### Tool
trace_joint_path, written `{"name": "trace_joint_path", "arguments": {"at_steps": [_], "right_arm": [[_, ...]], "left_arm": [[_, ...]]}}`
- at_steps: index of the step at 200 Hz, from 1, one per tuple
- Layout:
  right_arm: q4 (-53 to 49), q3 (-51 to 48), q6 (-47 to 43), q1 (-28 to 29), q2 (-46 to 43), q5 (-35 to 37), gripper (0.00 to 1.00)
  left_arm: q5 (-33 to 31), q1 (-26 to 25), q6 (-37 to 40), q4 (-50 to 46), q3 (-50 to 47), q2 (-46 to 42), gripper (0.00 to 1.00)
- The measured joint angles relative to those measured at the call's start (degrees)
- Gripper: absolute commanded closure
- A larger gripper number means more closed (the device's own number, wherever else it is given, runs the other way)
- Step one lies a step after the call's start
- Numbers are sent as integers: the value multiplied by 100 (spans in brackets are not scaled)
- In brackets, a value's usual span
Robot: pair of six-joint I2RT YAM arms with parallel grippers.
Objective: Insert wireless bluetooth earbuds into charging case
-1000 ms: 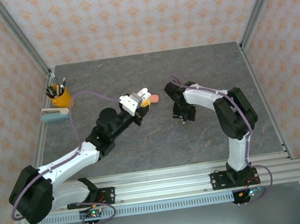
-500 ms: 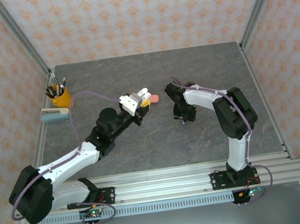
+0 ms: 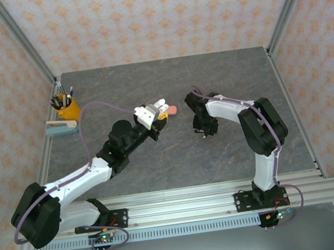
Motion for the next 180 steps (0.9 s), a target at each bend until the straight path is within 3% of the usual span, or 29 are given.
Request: {"name": "trace_joint_path", "arguments": {"at_steps": [112, 180], "right_arm": [[433, -448, -240, -48, -354, -9, 75], [1213, -1333, -811, -144, -1550, 299, 75]], "left_arm": [[2, 0, -4, 0, 11, 50, 100], [-2, 0, -24, -7, 11, 17, 100]]}}
